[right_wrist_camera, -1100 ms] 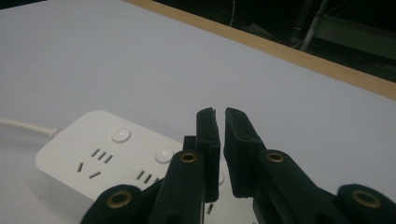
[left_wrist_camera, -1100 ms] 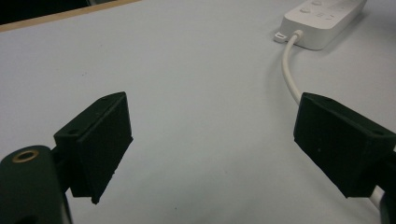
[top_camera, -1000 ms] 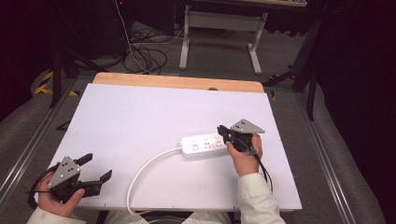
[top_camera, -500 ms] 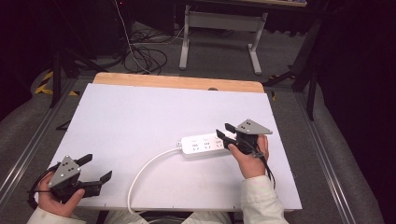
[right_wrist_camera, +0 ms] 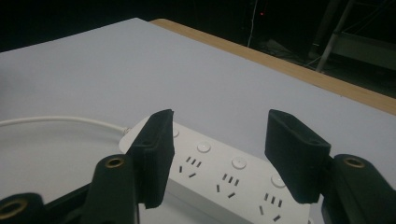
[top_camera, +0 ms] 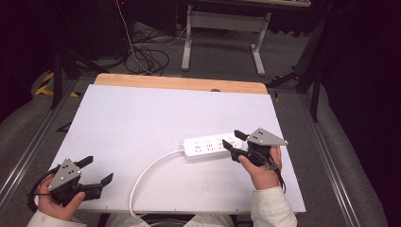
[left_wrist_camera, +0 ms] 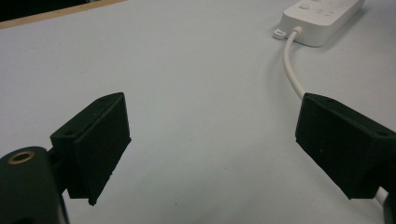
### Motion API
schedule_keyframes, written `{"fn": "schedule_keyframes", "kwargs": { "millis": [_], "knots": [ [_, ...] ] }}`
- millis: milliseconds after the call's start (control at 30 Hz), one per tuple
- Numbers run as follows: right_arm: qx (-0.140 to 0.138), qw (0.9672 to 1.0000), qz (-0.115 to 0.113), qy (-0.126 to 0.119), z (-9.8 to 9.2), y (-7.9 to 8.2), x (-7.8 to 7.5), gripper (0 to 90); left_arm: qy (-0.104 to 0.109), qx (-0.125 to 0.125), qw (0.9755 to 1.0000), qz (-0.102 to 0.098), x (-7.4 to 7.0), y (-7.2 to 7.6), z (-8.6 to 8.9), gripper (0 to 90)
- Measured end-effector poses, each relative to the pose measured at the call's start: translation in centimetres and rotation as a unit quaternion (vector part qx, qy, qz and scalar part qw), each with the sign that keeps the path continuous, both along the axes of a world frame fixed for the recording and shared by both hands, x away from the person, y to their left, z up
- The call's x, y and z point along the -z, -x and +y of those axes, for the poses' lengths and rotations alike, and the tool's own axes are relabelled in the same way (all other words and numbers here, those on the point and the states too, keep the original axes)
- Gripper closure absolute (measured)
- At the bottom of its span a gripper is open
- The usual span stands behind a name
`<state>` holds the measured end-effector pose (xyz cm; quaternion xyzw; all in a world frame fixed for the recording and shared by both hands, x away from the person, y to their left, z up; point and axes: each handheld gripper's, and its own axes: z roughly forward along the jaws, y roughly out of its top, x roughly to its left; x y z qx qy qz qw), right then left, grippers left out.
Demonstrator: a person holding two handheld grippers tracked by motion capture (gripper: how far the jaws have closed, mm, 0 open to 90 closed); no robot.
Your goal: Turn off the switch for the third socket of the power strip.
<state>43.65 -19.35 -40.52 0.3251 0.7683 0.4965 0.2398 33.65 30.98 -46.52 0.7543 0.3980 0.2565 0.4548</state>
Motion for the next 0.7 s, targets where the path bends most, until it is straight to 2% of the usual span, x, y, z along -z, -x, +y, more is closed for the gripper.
{"fn": "schedule_keyframes", "kwargs": {
  "millis": [100,400,467,700],
  "knots": [
    [0.000,0.9999,0.016,-0.001,-0.3,0.6,-0.1,39.4,-0.003,-0.001,1.0000,-0.001,-0.1,0.1,0.0,11.7],
    [-0.009,0.9997,0.021,0.002,-1.7,2.5,0.1,26.2,-0.002,0.006,1.0000,0.000,-0.4,0.2,0.0,11.7],
    [-0.009,0.9993,0.036,0.010,-1.9,2.9,0.3,21.7,-0.004,0.005,1.0000,0.001,-0.4,0.2,-0.1,11.8],
    [-0.013,0.9990,0.042,0.004,-3.1,3.8,1.3,19.7,-0.006,0.008,0.9999,0.008,-0.4,0.2,-0.1,12.9]
  ]
}}
